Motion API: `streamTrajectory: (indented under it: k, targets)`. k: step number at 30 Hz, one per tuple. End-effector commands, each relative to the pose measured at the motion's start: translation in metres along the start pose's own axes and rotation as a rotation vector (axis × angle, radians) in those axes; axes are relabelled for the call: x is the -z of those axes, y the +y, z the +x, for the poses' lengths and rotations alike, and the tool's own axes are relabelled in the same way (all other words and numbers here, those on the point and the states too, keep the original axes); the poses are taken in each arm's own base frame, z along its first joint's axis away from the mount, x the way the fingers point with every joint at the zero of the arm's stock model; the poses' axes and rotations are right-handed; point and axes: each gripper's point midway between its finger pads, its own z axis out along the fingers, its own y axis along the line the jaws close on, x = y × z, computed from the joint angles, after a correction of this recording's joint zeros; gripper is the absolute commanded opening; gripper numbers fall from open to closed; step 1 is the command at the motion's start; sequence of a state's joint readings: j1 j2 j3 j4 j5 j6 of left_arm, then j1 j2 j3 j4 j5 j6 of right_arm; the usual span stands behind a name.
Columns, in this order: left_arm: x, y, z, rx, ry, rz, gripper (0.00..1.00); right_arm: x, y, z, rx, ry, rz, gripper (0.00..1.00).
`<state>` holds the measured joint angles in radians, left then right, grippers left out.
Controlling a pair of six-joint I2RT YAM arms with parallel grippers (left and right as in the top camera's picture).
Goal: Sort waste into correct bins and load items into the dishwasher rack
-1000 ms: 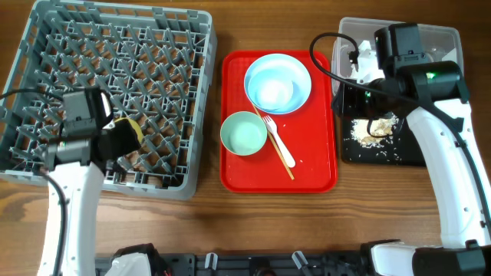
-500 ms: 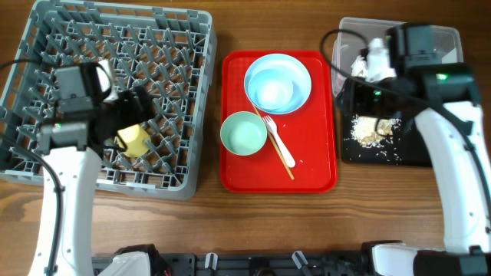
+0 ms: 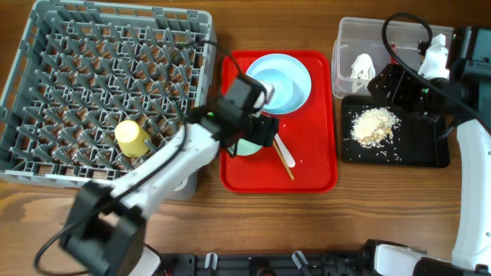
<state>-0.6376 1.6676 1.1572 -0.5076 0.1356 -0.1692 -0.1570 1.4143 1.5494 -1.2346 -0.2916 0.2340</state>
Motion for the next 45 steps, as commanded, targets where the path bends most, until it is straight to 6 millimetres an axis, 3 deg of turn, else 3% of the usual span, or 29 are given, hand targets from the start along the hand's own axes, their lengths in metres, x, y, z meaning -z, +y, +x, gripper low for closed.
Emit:
streamTrajectory:
  k: [1,3,5,7,14,16,19,22,24,26,28,30,34,36,40,41,45]
  targets:
    - [-0.040,-0.003,0.028,-0.034,0.112,-0.036,0.73,0.004,0.004,-0.001,-0.001,-0.007,-0.017,0.87]
    - [-0.056,0.001,0.046,-0.043,0.175,-0.065,0.59,0.004,0.003,-0.001,-0.001,-0.006,-0.017,0.87]
    - [-0.059,0.002,0.051,-0.043,0.196,-0.070,0.38,0.004,0.003,0.000,-0.002,-0.004,-0.017,0.88]
    - [-0.059,0.003,0.055,-0.042,0.211,-0.073,0.29,0.004,0.003,0.000,-0.002,-0.003,-0.017,0.87]
    - [-0.058,0.006,0.065,-0.038,0.247,-0.083,0.13,0.004,0.003,0.002,-0.004,0.004,-0.015,0.87]
    - [-0.058,0.006,0.065,-0.038,0.247,-0.083,0.04,0.004,0.003,0.002,-0.005,0.006,-0.014,0.87]
    - [-0.055,0.004,0.061,-0.039,0.232,-0.078,0.04,0.004,0.003,0.003,-0.006,0.010,-0.014,0.87]
    - [-0.026,-0.014,0.027,-0.048,0.124,-0.019,0.04,0.004,0.003,0.004,-0.007,0.011,-0.013,0.87]
    - [0.011,-0.027,-0.002,-0.059,0.006,0.019,0.04,0.004,0.003,0.003,-0.007,0.011,-0.013,0.86]
    - [0.058,-0.025,-0.029,-0.045,-0.128,0.033,0.04,0.004,0.003,0.003,-0.007,0.010,-0.014,0.86]
    - [0.092,-0.008,-0.046,-0.007,-0.223,0.019,0.04,0.004,0.003,0.003,-0.007,0.010,-0.014,0.86]
    - [0.135,0.025,-0.067,0.062,-0.350,0.010,0.04,0.004,0.003,0.003,-0.007,0.010,-0.014,0.86]
    - [0.180,0.070,-0.088,0.156,-0.478,0.150,0.04,0.004,0.003,0.003,-0.006,0.010,-0.014,0.86]
    - [0.196,0.108,-0.090,0.227,-0.514,0.243,0.04,0.004,0.003,0.003,-0.006,0.011,-0.013,0.86]
    - [0.200,0.160,-0.084,0.308,-0.539,0.476,0.04,0.004,0.003,0.003,-0.007,0.011,-0.013,0.86]
    - [0.194,0.178,-0.079,0.330,-0.541,0.585,0.04,0.004,0.003,0.003,-0.006,0.011,-0.013,0.86]
    - [0.174,0.222,-0.061,0.418,-0.540,0.723,0.04,0.004,0.003,0.003,-0.007,0.011,-0.013,0.85]
